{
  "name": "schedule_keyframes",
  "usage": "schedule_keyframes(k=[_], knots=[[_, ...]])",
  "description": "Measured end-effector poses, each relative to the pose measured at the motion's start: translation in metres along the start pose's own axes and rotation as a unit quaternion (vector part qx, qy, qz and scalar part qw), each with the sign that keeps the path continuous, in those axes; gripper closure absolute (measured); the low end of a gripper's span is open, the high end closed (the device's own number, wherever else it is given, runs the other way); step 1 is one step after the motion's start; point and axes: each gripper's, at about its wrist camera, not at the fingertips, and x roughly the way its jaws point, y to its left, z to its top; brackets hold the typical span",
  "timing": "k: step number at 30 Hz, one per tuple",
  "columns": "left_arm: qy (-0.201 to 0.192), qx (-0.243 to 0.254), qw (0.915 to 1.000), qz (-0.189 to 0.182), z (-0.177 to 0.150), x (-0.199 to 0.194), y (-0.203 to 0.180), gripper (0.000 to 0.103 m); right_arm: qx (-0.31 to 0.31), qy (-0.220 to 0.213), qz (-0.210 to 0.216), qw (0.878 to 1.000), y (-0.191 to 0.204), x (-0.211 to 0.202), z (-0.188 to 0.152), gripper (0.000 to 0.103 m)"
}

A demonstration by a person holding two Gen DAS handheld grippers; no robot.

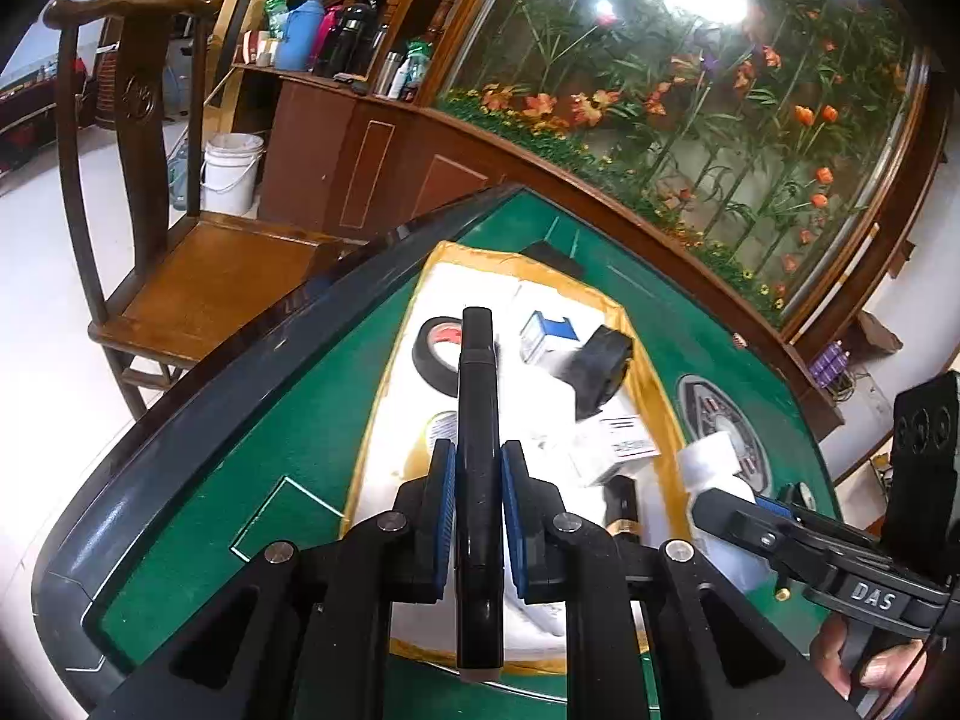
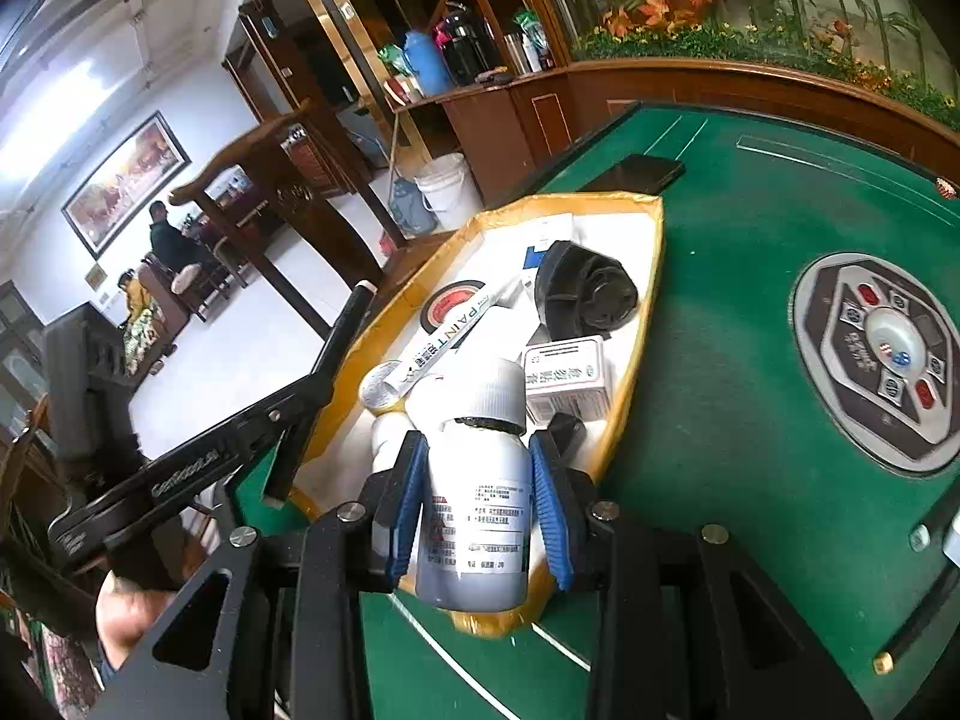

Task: Organize rigid objects
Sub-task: 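Carry the black marker and white bottle into the tray and open both tools, then grasp another black marker with the left tool while the right tool grasps the white cube charger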

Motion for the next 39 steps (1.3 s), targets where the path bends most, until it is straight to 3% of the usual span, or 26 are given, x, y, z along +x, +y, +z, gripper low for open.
schedule_keyframes(k=[8, 16, 19, 21, 25, 33, 38, 39], knots=[[0.006, 0.019, 0.9995, 0.024, -0.004, 0.011, 0.003, 0.088, 0.004, 0.026, -0.026, 0.999, 0.001, 0.038, 0.005, 0.069], [0.012, 0.010, 0.9996, 0.023, -0.002, 0.018, 0.007, 0.088, -0.007, 0.027, -0.041, 0.999, 0.009, 0.053, 0.006, 0.069], [0.017, 0.006, 0.9997, 0.014, -0.002, 0.020, 0.006, 0.080, 0.000, 0.023, -0.028, 0.999, 0.007, 0.051, 0.006, 0.067], [0.012, -0.001, 0.9999, 0.012, -0.001, 0.021, 0.005, 0.063, 0.000, 0.017, -0.024, 1.000, 0.007, 0.048, 0.006, 0.065], [0.009, 0.000, 0.9999, 0.014, 0.005, 0.028, 0.003, 0.062, 0.005, -0.002, -0.013, 1.000, 0.004, 0.036, 0.009, 0.058], [-0.007, 0.030, 0.9995, 0.008, 0.005, 0.010, -0.022, 0.060, 0.035, -0.034, 0.014, 0.999, -0.033, -0.024, 0.000, 0.058], [-0.025, 0.083, 0.9961, -0.015, 0.001, -0.007, -0.068, 0.059, 0.058, -0.095, -0.046, 0.993, -0.094, -0.090, -0.020, 0.057], [-0.020, 0.099, 0.9944, -0.028, -0.002, -0.007, -0.082, 0.054, 0.069, -0.109, -0.073, 0.989, -0.113, -0.105, -0.026, 0.057]])
